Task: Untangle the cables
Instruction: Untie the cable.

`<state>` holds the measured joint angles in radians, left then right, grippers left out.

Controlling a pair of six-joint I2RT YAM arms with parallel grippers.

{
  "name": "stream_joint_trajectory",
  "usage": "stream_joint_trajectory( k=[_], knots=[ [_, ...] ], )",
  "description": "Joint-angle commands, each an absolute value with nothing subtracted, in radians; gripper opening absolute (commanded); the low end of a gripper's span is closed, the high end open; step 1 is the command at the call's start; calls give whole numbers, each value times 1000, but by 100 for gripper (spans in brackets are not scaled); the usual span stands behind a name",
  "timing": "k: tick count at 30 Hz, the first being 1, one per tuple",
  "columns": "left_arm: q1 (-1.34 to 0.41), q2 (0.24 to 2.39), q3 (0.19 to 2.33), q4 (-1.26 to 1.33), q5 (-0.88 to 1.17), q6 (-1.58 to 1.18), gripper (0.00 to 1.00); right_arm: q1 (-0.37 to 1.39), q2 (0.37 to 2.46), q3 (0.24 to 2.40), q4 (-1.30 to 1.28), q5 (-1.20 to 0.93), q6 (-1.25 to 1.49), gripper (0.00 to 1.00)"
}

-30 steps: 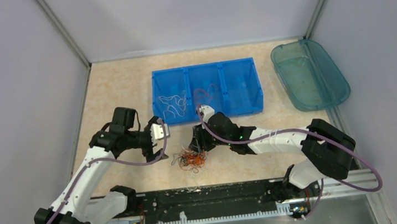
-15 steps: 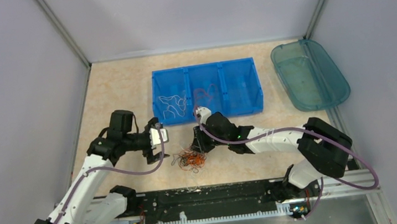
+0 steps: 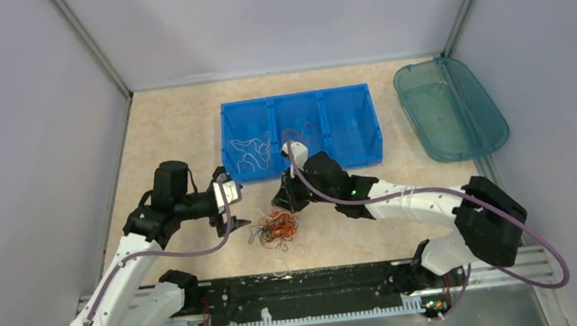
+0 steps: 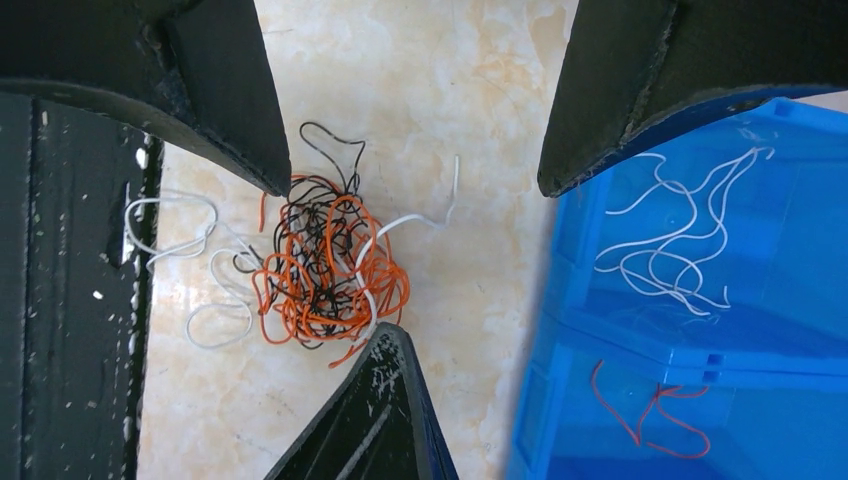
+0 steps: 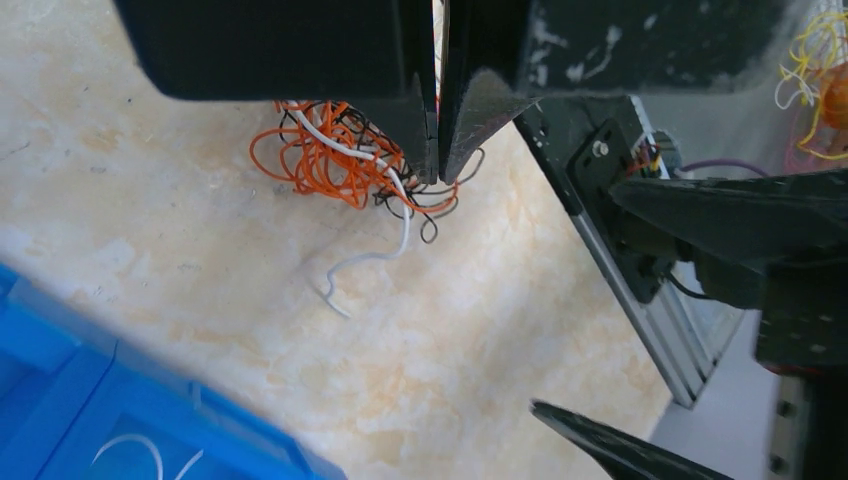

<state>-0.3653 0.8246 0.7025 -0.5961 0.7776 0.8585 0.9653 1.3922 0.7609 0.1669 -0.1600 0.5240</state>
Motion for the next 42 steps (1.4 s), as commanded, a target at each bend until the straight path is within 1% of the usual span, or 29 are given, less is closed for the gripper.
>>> stream_joint_trajectory(
  k=[1, 8, 14, 15, 16, 17, 18, 19, 20, 25, 31, 32, 37, 42],
  knots=[
    [-371, 829, 727, -538, 843, 728, 98, 950, 1288, 779, 222, -169, 530, 0],
    [-372, 817, 729, -511, 872, 684, 97, 939, 1216, 747, 194, -152, 534, 0],
    [-372, 802, 724, -532, 862, 726, 97, 913, 1228, 721, 191, -166, 526, 0],
    [-372, 801, 725, -532, 861, 727, 97, 913, 1240, 724, 183, -165, 514, 4],
    [-371, 802, 727, -533, 863, 728, 97, 911, 1257, 731, 165, -158, 502, 22],
    [-371, 803, 728, -534, 863, 727, 97, 910, 1279, 736, 153, -157, 491, 37],
    [-371, 802, 729, -534, 864, 727, 97, 910, 1306, 734, 154, -166, 483, 46],
    [-371, 801, 733, -535, 864, 727, 97, 910, 1323, 729, 167, -181, 482, 50],
    [-371, 799, 735, -537, 865, 730, 97, 908, 1341, 724, 181, -196, 481, 52],
    [-371, 802, 752, -555, 863, 750, 97, 903, 1405, 724, 176, -215, 470, 54],
    [-371, 813, 769, -561, 873, 747, 97, 902, 1371, 688, 136, -219, 465, 49],
    [-371, 815, 769, -561, 873, 747, 97, 902, 1359, 677, 140, -216, 469, 48],
    [-372, 813, 770, -563, 879, 745, 97, 902, 1328, 641, 139, -206, 483, 36],
    [-373, 814, 777, -565, 880, 738, 97, 901, 1307, 608, 147, -203, 495, 31]
  ],
)
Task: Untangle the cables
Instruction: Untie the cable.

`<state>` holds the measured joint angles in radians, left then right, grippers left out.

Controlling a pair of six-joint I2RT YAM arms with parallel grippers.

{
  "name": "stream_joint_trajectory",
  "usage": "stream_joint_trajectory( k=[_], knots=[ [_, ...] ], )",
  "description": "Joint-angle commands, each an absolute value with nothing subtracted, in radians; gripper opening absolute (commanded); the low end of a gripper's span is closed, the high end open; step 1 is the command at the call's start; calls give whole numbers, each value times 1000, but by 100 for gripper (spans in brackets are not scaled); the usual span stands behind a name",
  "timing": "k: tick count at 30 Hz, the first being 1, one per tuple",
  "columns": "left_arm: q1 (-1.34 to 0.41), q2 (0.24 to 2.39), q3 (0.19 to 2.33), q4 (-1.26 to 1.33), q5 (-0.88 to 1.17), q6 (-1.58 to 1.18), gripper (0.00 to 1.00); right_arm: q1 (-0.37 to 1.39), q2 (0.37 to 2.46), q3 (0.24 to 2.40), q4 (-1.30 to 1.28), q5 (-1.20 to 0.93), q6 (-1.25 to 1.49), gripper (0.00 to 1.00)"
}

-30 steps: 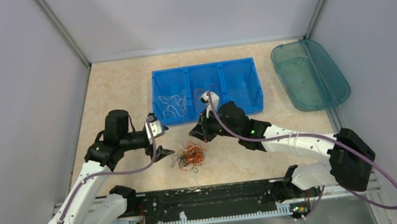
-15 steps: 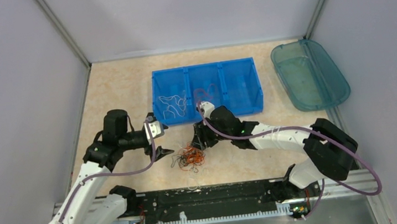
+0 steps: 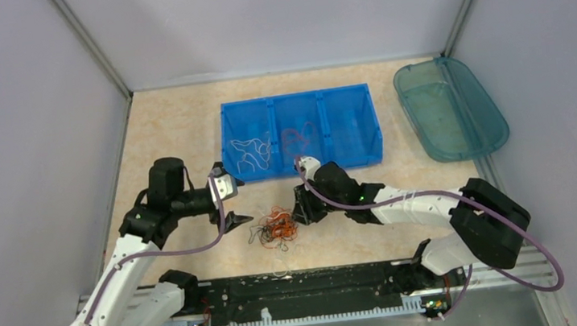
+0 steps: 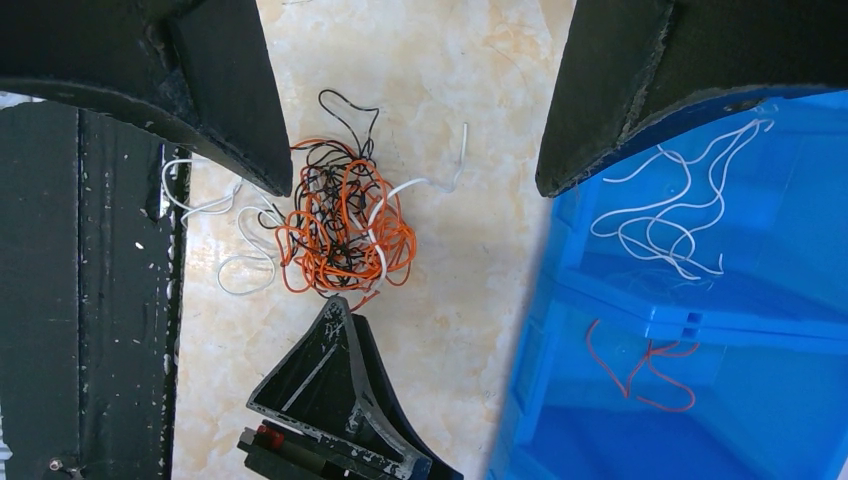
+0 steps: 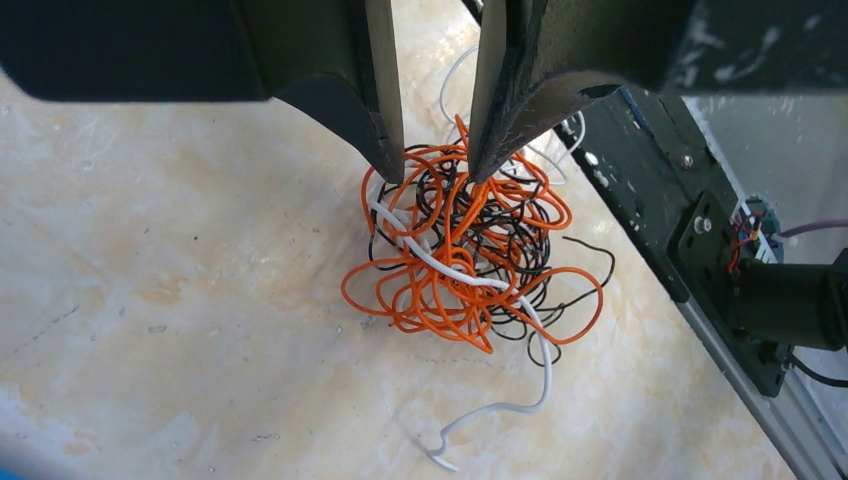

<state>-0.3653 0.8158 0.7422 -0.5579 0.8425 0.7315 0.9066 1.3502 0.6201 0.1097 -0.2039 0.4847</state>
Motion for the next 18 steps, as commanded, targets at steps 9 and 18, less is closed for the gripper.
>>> stream_joint_trajectory(
  k=[9, 18],
  knots=[
    [-373, 803, 785, -579, 882, 739, 97, 901, 1307, 616, 199, -196, 510, 2],
    [-373, 803, 789, -582, 899, 723, 97, 900, 1174, 667, 132, -180, 484, 0]
  ],
)
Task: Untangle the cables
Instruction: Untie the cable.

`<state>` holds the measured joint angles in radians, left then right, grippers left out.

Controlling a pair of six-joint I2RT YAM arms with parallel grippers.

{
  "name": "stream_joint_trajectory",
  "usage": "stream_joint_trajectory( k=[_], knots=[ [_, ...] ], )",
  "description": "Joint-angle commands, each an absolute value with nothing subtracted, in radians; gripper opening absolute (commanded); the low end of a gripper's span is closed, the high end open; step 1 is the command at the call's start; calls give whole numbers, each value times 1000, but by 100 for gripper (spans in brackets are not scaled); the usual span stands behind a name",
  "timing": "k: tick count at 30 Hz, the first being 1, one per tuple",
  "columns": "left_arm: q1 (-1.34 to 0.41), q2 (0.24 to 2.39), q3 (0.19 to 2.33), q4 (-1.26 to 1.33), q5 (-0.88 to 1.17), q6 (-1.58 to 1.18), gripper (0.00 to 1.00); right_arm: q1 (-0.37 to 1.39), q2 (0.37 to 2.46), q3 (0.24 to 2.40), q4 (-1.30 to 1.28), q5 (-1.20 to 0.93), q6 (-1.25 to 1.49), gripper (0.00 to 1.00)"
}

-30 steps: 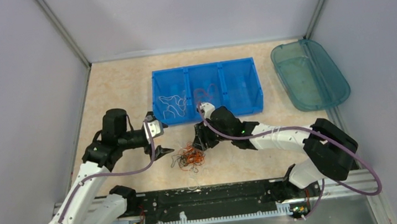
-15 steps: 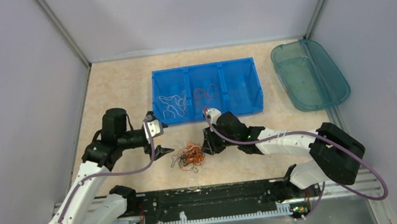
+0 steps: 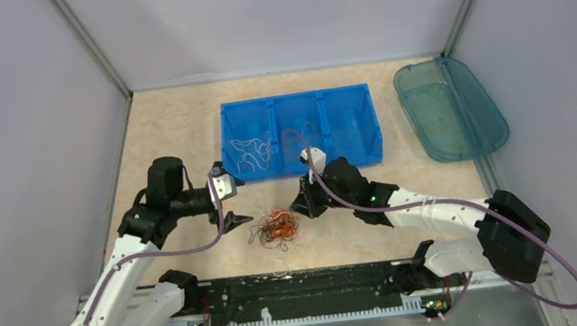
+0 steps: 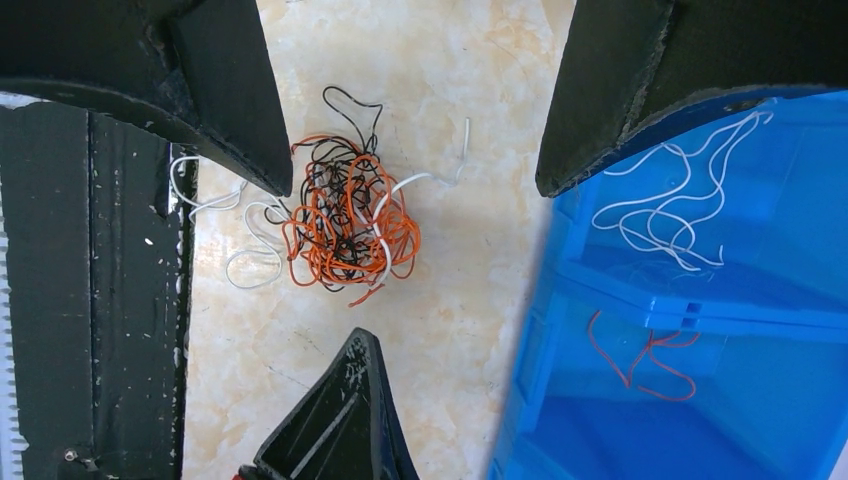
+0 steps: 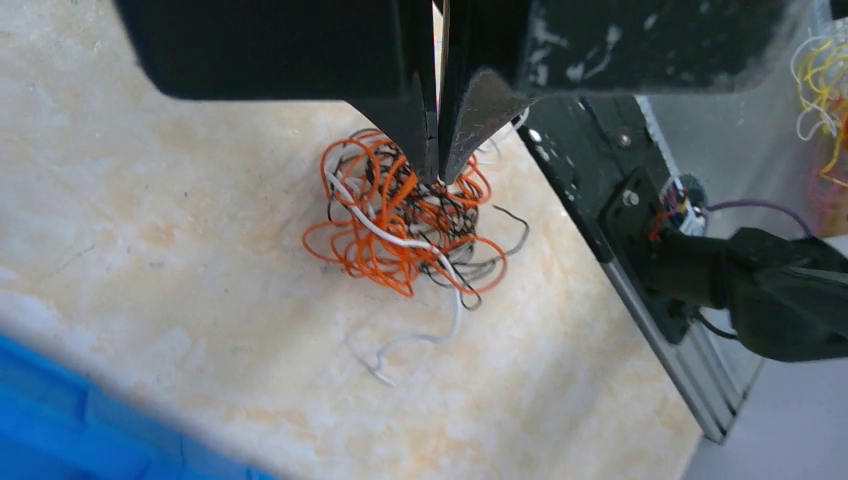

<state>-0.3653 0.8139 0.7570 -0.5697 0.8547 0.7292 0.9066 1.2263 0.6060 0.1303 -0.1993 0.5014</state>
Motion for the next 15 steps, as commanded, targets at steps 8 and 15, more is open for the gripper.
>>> stream_joint_trajectory(
  k=[8, 15],
  knots=[
    [-372, 820, 787, -569, 928, 714, 97, 896, 1284, 674, 81, -171, 448, 52],
    [-372, 822, 782, -579, 912, 739, 98, 897, 1349, 644, 155, -232, 478, 44]
  ],
)
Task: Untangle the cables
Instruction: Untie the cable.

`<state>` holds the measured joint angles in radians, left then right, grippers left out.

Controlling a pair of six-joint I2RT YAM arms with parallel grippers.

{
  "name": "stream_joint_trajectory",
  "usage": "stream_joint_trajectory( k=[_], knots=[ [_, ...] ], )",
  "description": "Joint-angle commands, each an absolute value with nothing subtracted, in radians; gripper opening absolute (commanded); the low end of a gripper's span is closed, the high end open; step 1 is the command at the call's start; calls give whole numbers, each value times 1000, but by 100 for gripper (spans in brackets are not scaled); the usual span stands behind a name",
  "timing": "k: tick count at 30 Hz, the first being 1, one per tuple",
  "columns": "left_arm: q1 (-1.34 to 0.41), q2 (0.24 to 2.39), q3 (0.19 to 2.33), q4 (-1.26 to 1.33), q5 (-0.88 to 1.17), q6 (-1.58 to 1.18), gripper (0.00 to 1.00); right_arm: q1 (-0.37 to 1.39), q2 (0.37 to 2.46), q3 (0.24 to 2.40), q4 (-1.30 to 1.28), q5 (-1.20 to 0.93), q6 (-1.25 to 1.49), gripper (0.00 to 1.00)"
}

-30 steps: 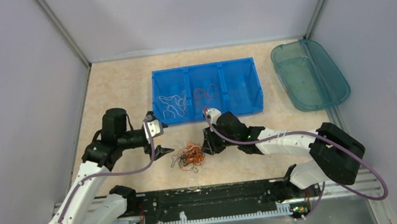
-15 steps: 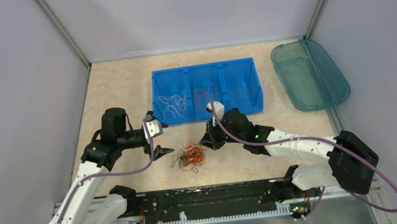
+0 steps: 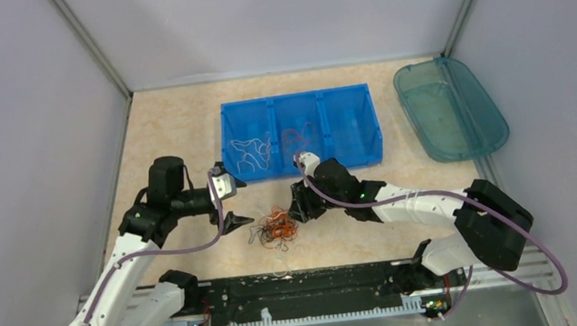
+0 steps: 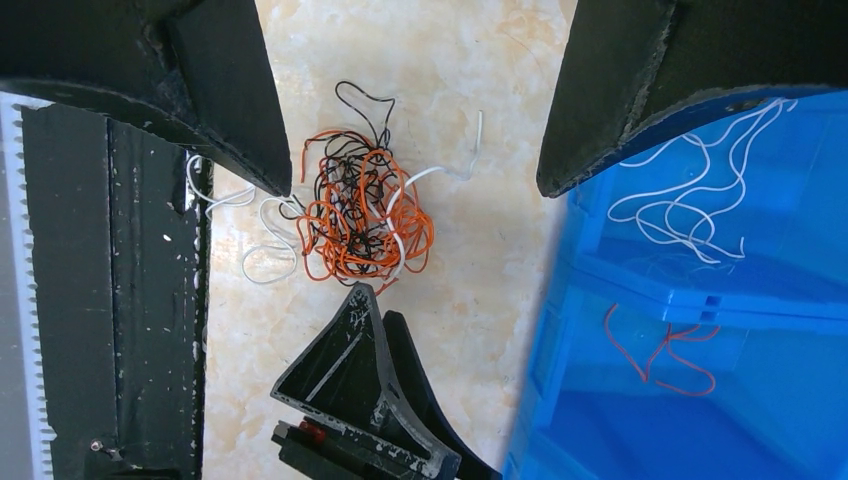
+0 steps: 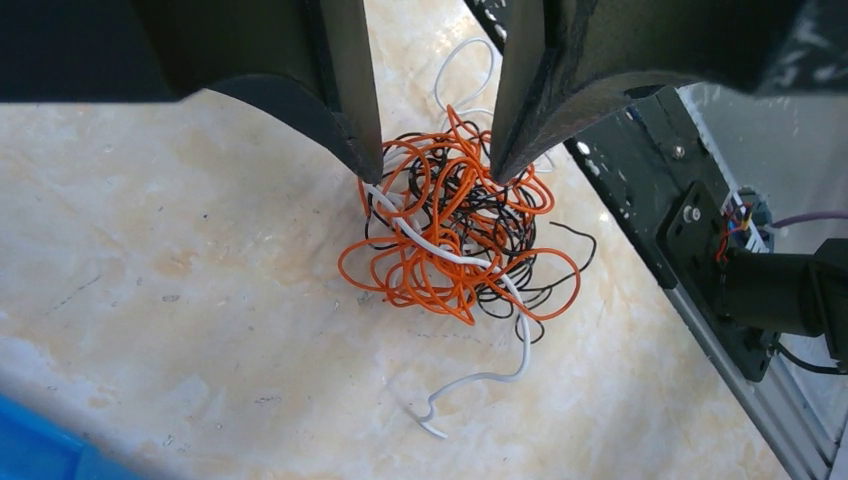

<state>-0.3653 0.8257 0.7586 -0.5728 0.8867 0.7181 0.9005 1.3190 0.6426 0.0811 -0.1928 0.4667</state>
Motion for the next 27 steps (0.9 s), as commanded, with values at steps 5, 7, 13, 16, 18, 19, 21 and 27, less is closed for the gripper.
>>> stream_joint_trajectory(
  k=[5, 7, 13, 16, 18, 19, 21, 27],
  knots=[
    [-373, 823, 782, -578, 914, 738, 98, 896, 1410, 651, 196, -264, 484, 22],
    [-372, 823, 781, -576, 915, 736, 98, 896, 1410, 648, 215, -262, 495, 10],
    [-373, 820, 780, -572, 913, 730, 98, 896, 1319, 652, 226, -232, 506, 0],
    [-372, 820, 783, -571, 913, 725, 98, 896, 1259, 654, 224, -219, 505, 0],
    [-372, 818, 787, -570, 912, 719, 97, 897, 1228, 653, 225, -217, 505, 0],
    [-372, 817, 788, -570, 912, 718, 97, 896, 1217, 654, 224, -215, 506, 0],
    [-372, 815, 787, -572, 911, 716, 97, 896, 1201, 655, 220, -216, 506, 0],
    [-372, 811, 778, -562, 919, 707, 97, 896, 1173, 658, 216, -242, 509, 0]
  ],
)
